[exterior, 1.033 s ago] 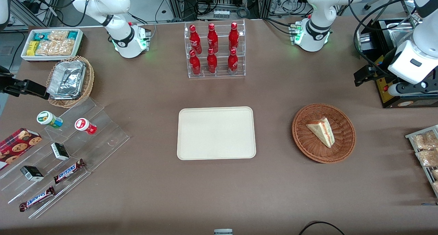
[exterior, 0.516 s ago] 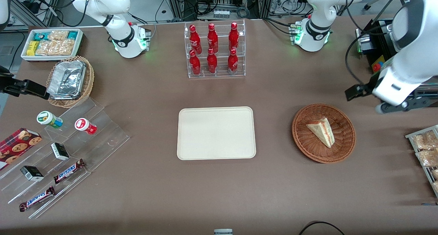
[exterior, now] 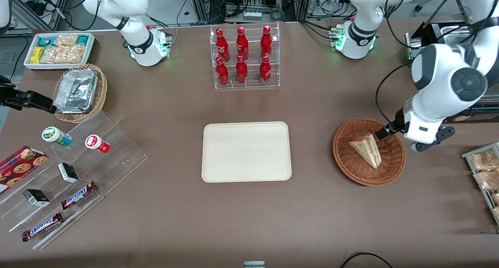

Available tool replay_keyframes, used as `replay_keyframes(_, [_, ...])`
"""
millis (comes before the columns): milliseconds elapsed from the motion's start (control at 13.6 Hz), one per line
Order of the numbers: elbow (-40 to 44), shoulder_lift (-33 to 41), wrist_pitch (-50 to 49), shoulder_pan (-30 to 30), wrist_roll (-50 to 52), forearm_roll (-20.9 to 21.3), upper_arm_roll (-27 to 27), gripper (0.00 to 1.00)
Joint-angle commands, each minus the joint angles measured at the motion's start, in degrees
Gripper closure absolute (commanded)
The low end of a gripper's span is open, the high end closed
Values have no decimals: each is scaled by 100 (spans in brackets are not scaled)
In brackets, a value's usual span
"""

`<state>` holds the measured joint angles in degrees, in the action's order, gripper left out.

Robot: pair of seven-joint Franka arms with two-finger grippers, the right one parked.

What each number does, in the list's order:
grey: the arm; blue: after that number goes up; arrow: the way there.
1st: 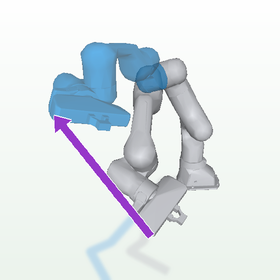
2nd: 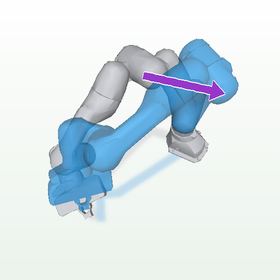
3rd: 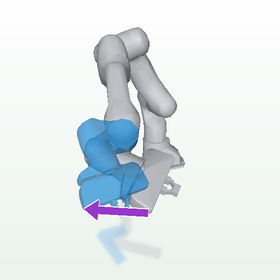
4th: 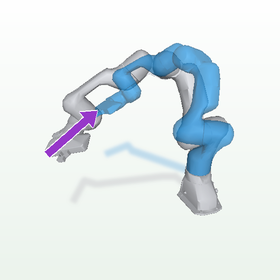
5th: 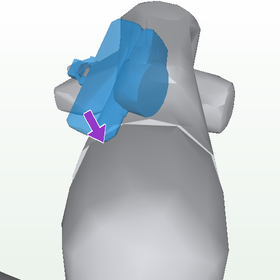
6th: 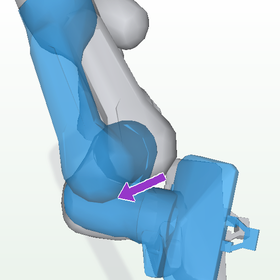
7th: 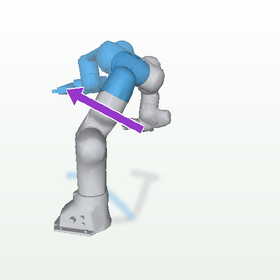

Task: Place sandwich from basket to tray
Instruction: 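Move the left gripper down over the sandwich in the wicker basket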

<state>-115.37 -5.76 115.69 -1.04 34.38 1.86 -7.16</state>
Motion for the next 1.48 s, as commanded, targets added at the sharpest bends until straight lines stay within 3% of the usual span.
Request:
replay_keyframes(0, [-388, -47, 496, 25, 192, 87, -5, 0])
replay_keyframes(811, [-917, -847, 2079, 8, 798, 87, -31, 0])
replay_keyframes(959, [-935, -970, 2238, -1, 929, 87, -31, 6])
replay_keyframes(1033, [-952, -1014, 2299, 8, 1052, 87, -40, 18])
replay_keyframes(1328, [-1110, -971, 2405, 8, 1246, 95, -31, 100])
replay_keyframes(1402, [-1119, -962, 2388, 8, 1229, 95, -40, 100])
